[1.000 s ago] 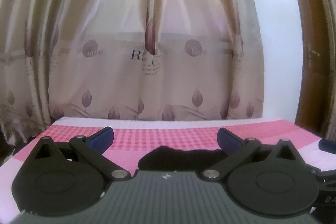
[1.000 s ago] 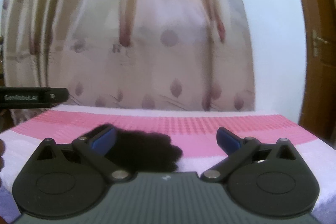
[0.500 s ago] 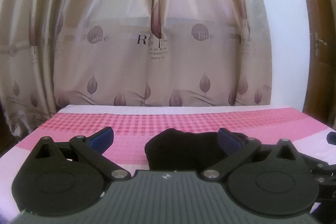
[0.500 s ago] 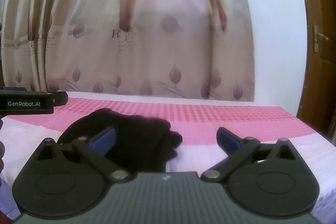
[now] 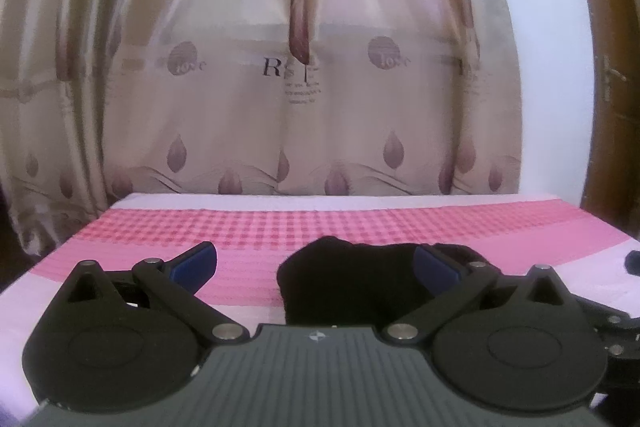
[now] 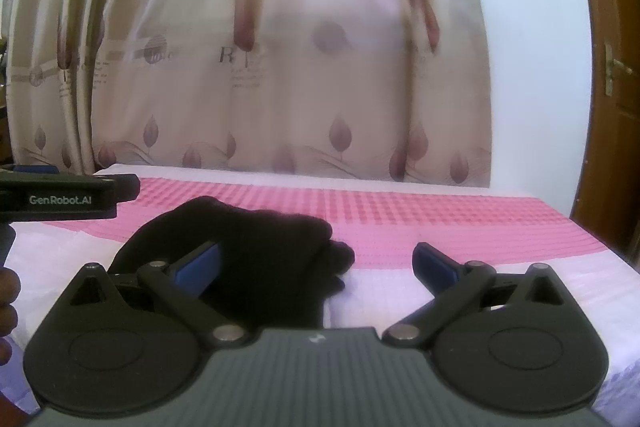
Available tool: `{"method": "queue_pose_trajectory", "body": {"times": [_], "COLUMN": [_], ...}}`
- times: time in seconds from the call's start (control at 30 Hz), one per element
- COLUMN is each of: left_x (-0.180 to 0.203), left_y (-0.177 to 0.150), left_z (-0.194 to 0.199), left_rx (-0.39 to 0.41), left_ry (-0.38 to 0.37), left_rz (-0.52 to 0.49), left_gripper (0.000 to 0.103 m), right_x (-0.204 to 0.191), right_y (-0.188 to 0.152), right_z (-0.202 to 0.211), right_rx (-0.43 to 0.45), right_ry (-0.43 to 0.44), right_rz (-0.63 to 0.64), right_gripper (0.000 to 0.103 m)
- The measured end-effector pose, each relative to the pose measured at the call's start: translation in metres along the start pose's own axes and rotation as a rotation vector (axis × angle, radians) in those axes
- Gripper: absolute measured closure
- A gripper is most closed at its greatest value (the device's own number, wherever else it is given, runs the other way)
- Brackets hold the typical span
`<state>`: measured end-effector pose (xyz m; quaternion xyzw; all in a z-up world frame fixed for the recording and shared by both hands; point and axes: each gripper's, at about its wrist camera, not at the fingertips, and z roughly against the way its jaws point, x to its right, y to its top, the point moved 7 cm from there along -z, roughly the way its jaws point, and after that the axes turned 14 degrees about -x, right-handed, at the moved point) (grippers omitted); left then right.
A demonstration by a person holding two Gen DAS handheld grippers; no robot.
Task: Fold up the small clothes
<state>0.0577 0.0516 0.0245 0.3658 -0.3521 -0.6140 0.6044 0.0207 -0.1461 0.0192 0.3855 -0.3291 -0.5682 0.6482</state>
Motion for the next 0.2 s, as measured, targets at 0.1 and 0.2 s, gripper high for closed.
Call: {"method": "queue_pose_trajectory", "body": {"times": [0.1,0.2], "left_x": [-0.0003,-0.0013], "left_y": [-0.0008,-0.0002], "left_z": [-0.0003,-0.0013], "left_rx": [-0.003,-0.019], "left_ry": [-0.004,-0.004], "left_rz": [0.004,0.008], "left_gripper": [0.000,0.000], "right_x": [0.0005,0.0014], "right_y": [0.0011,0.0015], "right_z": [0.0006,-0.0008], "right_rx": [0.006,0.005], "right_ry": [-0.001,-0.005], "right_rz": [0.000,-0.001], "right_gripper": [0.000,0.000]}}
